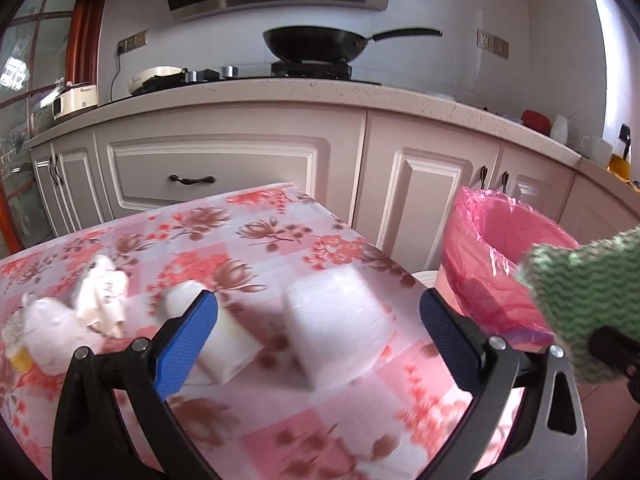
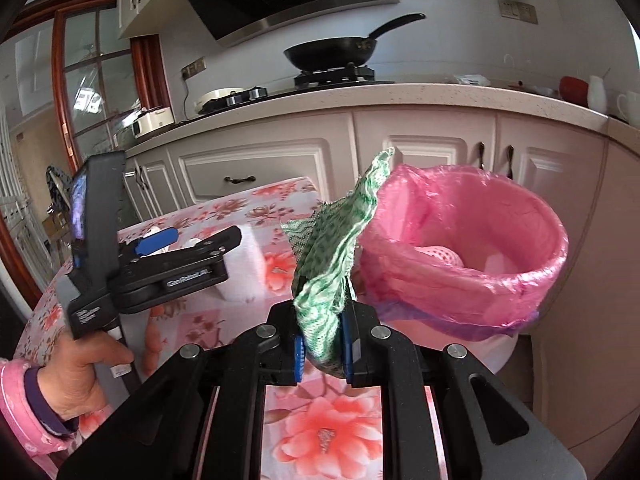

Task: Collect trash
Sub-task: 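Grasp the green zigzag cloth with the right tool while the left tool grasps a white foam block, then carry the cloth and foam block over the bin and open both tools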

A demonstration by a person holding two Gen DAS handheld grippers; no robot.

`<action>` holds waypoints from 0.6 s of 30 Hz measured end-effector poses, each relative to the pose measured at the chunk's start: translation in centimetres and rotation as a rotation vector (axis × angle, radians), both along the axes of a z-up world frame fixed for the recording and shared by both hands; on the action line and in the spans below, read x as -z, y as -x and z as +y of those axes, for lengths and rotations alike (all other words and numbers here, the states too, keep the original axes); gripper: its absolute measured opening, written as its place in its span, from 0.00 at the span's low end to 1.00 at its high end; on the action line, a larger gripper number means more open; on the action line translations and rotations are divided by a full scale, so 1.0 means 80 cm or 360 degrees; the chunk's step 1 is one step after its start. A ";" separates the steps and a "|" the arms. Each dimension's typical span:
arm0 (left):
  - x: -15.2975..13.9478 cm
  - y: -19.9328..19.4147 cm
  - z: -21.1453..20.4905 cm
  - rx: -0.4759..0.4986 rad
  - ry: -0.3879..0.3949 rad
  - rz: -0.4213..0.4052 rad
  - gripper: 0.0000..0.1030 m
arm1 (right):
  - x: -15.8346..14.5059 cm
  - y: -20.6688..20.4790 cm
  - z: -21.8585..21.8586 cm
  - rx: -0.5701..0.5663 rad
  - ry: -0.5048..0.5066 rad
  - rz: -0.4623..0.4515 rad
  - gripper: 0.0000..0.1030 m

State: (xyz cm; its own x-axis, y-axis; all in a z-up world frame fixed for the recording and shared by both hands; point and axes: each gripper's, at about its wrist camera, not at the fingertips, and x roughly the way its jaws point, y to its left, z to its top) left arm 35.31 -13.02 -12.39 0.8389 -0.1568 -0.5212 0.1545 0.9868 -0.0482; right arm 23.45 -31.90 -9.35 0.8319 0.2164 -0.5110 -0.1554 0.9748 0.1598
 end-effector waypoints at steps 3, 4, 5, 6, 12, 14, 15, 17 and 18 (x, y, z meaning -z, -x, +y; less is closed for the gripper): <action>0.011 -0.020 -0.023 -0.0011 -0.0073 0.0035 0.95 | 0.004 0.001 -0.013 0.0028 -0.0024 0.0006 0.14; 0.014 -0.025 -0.029 -0.0014 -0.0106 0.0046 0.95 | 0.005 0.001 -0.016 0.0039 -0.0031 0.0005 0.14; 0.018 -0.027 -0.032 -0.0013 -0.0125 0.0054 0.95 | 0.005 0.001 -0.018 0.0047 -0.0037 0.0004 0.14; 0.022 -0.032 -0.037 -0.0002 -0.0154 0.0070 0.91 | 0.006 0.001 -0.020 0.0054 -0.0046 0.0003 0.14; 0.027 -0.027 -0.043 0.0094 -0.0208 0.0076 0.52 | 0.009 0.001 -0.021 0.0057 -0.0065 0.0009 0.14; 0.023 -0.016 -0.039 0.0117 -0.0202 0.0029 0.52 | 0.008 0.001 -0.021 0.0057 -0.0069 0.0005 0.14; 0.020 -0.010 -0.038 0.0126 -0.0197 0.0010 0.51 | 0.007 0.002 -0.020 0.0056 -0.0071 0.0000 0.14; 0.013 0.005 -0.034 0.0146 -0.0186 -0.0041 0.51 | 0.006 0.005 -0.017 0.0057 -0.0071 -0.0008 0.14; 0.009 0.010 -0.032 0.0153 -0.0180 -0.0058 0.51 | 0.005 0.007 -0.014 0.0057 -0.0069 -0.0015 0.14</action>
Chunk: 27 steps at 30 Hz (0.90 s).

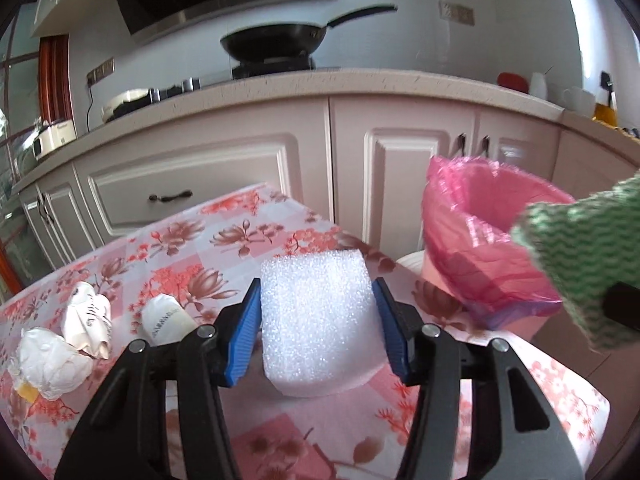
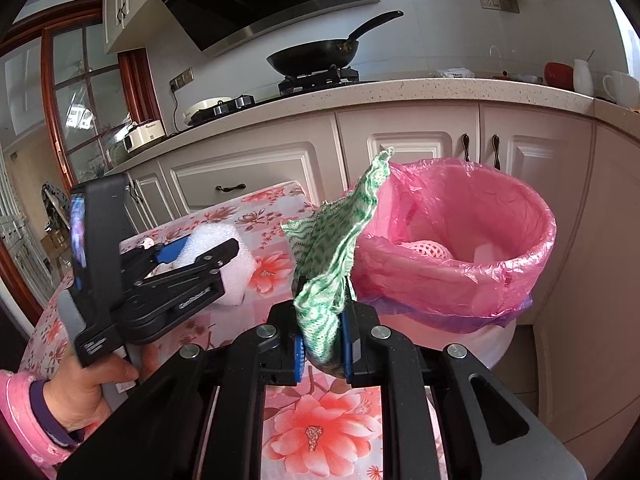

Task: Collect trash
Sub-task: 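Carry the cloth and foam block over the bin and open both tools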

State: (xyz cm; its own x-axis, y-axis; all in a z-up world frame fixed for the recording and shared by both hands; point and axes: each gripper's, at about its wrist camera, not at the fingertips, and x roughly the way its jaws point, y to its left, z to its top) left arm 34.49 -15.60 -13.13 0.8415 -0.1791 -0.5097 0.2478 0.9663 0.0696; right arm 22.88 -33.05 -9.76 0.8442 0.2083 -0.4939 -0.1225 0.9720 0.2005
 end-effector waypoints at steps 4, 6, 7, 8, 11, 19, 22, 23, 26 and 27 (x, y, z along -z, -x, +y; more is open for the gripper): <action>-0.018 0.031 0.011 0.0026 0.0057 -0.0072 0.51 | -0.001 0.008 0.006 -0.0006 0.0003 -0.0012 0.14; -0.028 0.048 0.015 0.0034 0.0084 -0.0108 0.51 | -0.002 0.012 0.009 -0.0010 0.0003 -0.0019 0.14; -0.033 0.057 0.017 0.0039 0.0096 -0.0133 0.51 | -0.004 0.015 0.012 -0.0011 0.0006 -0.0025 0.14; -0.039 0.066 0.019 0.0045 0.0107 -0.0159 0.51 | -0.004 0.016 0.013 -0.0012 0.0009 -0.0029 0.14; -0.055 0.085 0.021 0.0063 0.0138 -0.0204 0.51 | -0.009 0.023 0.015 -0.0007 0.0019 -0.0053 0.14; -0.087 0.127 0.015 0.0124 0.0176 -0.0317 0.51 | -0.027 0.042 0.015 0.0036 0.0047 -0.0137 0.14; -0.098 0.132 0.009 0.0149 0.0187 -0.0342 0.51 | -0.037 0.043 0.009 0.0058 0.0061 -0.0164 0.14; -0.101 0.133 0.007 0.0159 0.0192 -0.0350 0.51 | -0.041 0.043 0.006 0.0065 0.0063 -0.0172 0.14; -0.109 0.135 -0.006 0.0198 0.0186 -0.0374 0.51 | -0.052 0.044 -0.005 0.0103 0.0070 -0.0210 0.14; -0.110 0.135 -0.010 0.0212 0.0181 -0.0379 0.51 | -0.054 0.043 -0.008 0.0111 0.0075 -0.0218 0.14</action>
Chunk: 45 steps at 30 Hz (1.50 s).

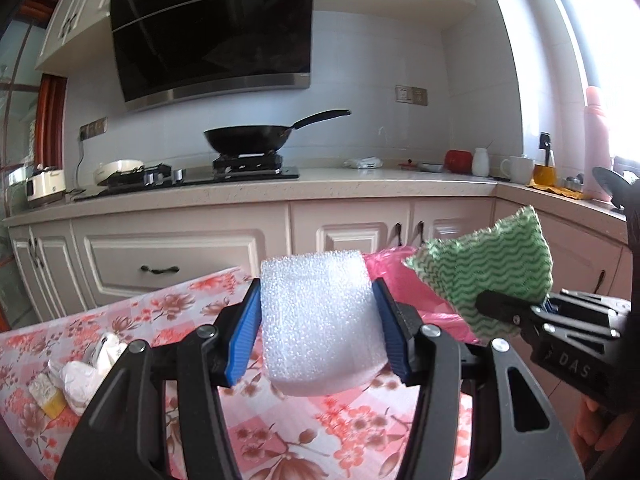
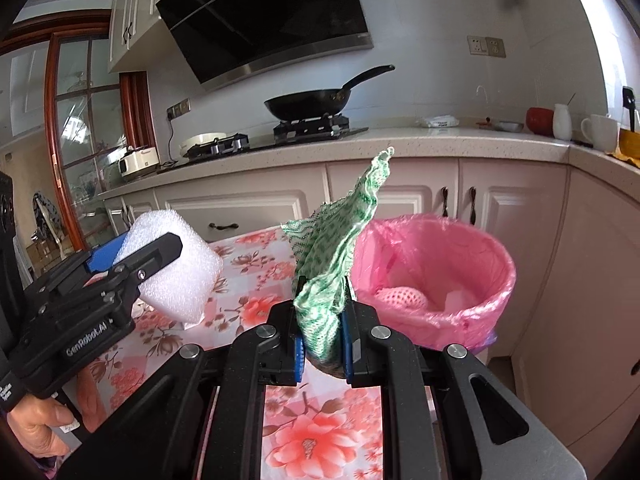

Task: Collect trash
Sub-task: 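Carry the cloth and foam block over the bin and open both tools, then move both tools back over the table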

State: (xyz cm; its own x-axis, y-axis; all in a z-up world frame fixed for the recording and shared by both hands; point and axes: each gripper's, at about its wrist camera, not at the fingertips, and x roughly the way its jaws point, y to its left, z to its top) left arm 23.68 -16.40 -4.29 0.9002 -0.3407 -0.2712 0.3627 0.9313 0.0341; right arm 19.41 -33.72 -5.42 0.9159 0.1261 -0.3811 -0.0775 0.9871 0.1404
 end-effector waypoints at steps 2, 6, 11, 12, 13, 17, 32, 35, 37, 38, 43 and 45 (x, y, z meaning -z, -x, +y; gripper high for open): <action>-0.002 -0.004 -0.010 0.0020 -0.0009 -0.0011 0.51 | -0.004 -0.002 -0.006 0.0018 0.0020 -0.0017 0.14; -0.002 -0.024 -0.032 0.0064 -0.0030 -0.0020 0.52 | -0.011 -0.014 -0.023 0.0058 0.0061 -0.0043 0.14; -0.007 -0.056 -0.068 0.0153 -0.0039 -0.0052 0.52 | -0.013 -0.044 -0.058 0.0111 0.0043 -0.0028 0.14; -0.007 -0.060 -0.076 0.0169 -0.0040 -0.0058 0.52 | -0.013 -0.052 -0.067 0.0120 0.0037 -0.0024 0.14; -0.008 -0.066 -0.086 0.0186 -0.0042 -0.0062 0.52 | -0.012 -0.057 -0.074 0.0130 0.0037 -0.0021 0.14; -0.007 -0.092 -0.126 0.0245 -0.0049 -0.0066 0.53 | -0.010 -0.079 -0.103 0.0152 0.0035 -0.0009 0.14; 0.048 -0.199 -0.202 0.0343 -0.0057 0.0091 0.76 | 0.037 -0.170 -0.181 0.0165 0.0008 0.0155 0.27; 0.053 -0.203 -0.194 0.0315 -0.0042 0.0094 0.81 | 0.039 -0.165 -0.186 0.0184 -0.0027 0.0147 0.41; 0.052 -0.202 -0.187 0.0293 -0.0035 0.0088 0.83 | 0.038 -0.159 -0.184 0.0171 -0.0042 0.0139 0.51; 0.052 -0.202 -0.181 0.0282 -0.0027 0.0090 0.83 | 0.037 -0.158 -0.182 0.0168 -0.0035 0.0137 0.52; 0.040 -0.183 -0.147 0.0220 0.0015 0.0069 0.85 | 0.022 -0.148 -0.169 0.0175 -0.0030 0.0105 0.52; 0.033 -0.170 -0.130 0.0197 0.0022 0.0050 0.86 | 0.014 -0.140 -0.162 0.0171 -0.0032 0.0083 0.52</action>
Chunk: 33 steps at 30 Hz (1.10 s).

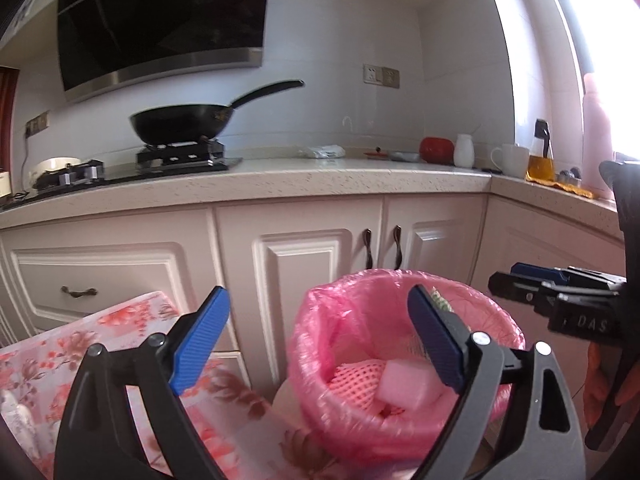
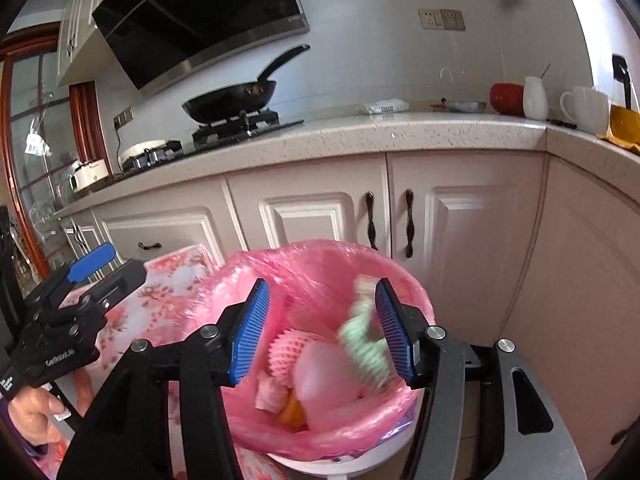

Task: Collect trash
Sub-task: 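Move both tools back over the table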

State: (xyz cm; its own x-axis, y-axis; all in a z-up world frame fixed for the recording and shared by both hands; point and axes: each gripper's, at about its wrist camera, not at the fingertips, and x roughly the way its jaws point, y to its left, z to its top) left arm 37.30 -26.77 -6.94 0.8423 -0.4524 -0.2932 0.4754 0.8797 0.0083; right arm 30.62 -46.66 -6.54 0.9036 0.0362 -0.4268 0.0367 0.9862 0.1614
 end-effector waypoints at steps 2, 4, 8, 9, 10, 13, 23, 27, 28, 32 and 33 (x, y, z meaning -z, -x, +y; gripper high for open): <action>-0.006 0.014 0.016 -0.0023 -0.0007 -0.0031 0.87 | -0.009 0.011 0.012 -0.0009 0.0002 -0.0020 0.52; -0.014 0.032 0.039 -0.0058 -0.0001 -0.0048 0.90 | -0.016 0.021 0.026 -0.0029 -0.0003 -0.0035 0.52; -0.021 0.069 0.087 -0.0133 0.0032 -0.0043 0.95 | -0.030 0.046 0.067 -0.0105 0.0013 -0.0060 0.52; -0.021 0.077 0.097 -0.0146 0.0026 -0.0042 0.95 | -0.033 0.050 0.077 -0.0123 0.0018 -0.0063 0.53; -0.021 0.087 0.108 -0.0161 0.0020 -0.0038 0.95 | -0.035 0.056 0.092 -0.0147 0.0027 -0.0067 0.53; -0.020 0.114 0.143 -0.0221 0.0005 -0.0033 0.95 | -0.040 0.071 0.133 -0.0203 0.0051 -0.0086 0.55; -0.021 0.187 0.291 -0.0515 0.0058 0.0014 0.95 | -0.021 0.098 0.258 -0.0426 -0.0003 -0.0054 0.64; -0.014 0.213 0.344 -0.0639 0.0058 0.0029 0.95 | -0.001 0.100 0.310 -0.0556 0.0040 0.0022 0.64; -0.010 0.220 0.357 -0.0679 0.0050 0.0033 0.95 | 0.004 0.101 0.322 -0.0589 0.0053 0.0037 0.64; 0.008 0.239 0.398 -0.0798 0.0039 0.0067 0.95 | 0.022 0.100 0.362 -0.0698 0.0069 0.0092 0.64; 0.013 0.243 0.409 -0.0837 0.0028 0.0072 0.95 | 0.026 0.099 0.373 -0.0724 0.0085 0.0101 0.64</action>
State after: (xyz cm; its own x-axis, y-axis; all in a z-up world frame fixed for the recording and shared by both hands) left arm 17.85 5.98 -7.96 0.9434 0.0229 -0.3308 -0.0309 0.9993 -0.0188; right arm 22.72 -16.81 -8.61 0.7732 0.3992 -0.4928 -0.3933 0.9114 0.1213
